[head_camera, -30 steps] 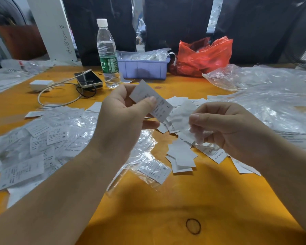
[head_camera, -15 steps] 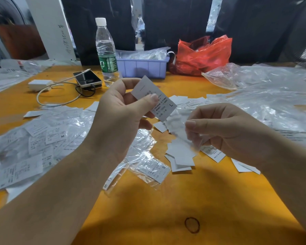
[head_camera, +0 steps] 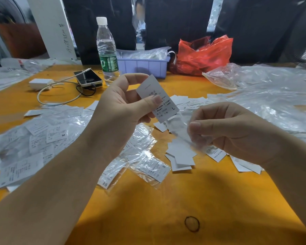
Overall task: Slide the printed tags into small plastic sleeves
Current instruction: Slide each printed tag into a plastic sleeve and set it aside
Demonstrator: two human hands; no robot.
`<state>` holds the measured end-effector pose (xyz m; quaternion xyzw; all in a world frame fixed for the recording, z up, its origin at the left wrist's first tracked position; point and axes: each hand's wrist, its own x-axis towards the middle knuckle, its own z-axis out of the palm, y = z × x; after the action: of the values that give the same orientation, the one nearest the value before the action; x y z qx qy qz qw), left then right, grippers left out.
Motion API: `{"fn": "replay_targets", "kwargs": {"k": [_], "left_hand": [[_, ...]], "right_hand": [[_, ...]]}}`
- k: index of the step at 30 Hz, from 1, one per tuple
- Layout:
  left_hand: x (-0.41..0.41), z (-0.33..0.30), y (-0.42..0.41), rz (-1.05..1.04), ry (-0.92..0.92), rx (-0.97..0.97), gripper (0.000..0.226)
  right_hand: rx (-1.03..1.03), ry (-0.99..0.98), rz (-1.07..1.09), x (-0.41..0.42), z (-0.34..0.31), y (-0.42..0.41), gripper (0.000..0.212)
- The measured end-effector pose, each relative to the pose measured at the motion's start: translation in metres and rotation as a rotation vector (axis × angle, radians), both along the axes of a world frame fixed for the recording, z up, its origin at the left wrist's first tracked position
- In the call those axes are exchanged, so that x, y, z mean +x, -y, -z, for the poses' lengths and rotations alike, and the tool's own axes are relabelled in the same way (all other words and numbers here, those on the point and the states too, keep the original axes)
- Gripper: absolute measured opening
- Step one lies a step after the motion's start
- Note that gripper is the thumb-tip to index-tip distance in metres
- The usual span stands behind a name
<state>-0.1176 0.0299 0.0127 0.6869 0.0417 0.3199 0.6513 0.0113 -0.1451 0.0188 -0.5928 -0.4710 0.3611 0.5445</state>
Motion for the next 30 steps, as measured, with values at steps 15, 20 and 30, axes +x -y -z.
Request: {"fn": "replay_targets", "kwargs": {"k": [15, 20, 30], "left_hand": [[-0.0007, -0.0009, 0.0056, 0.058, -0.034, 0.018, 0.042], [-0.0002, -0.0008, 0.0051, 0.038, -0.054, 0.059, 0.038], [-0.0012, -0.0021, 0.0056, 0.014, -0.054, 0.097, 0.037]], "right_hand": [[-0.021, 0.037, -0.031, -0.0002, 0.0002, -0.0003, 0.010], [-0.036, 0.035, -0.048, -0.0002, -0.0003, 0.0003, 0.011], [-0.072, 0.057, -0.068, 0.0007, -0.0017, 0.0005, 0.013]]}}
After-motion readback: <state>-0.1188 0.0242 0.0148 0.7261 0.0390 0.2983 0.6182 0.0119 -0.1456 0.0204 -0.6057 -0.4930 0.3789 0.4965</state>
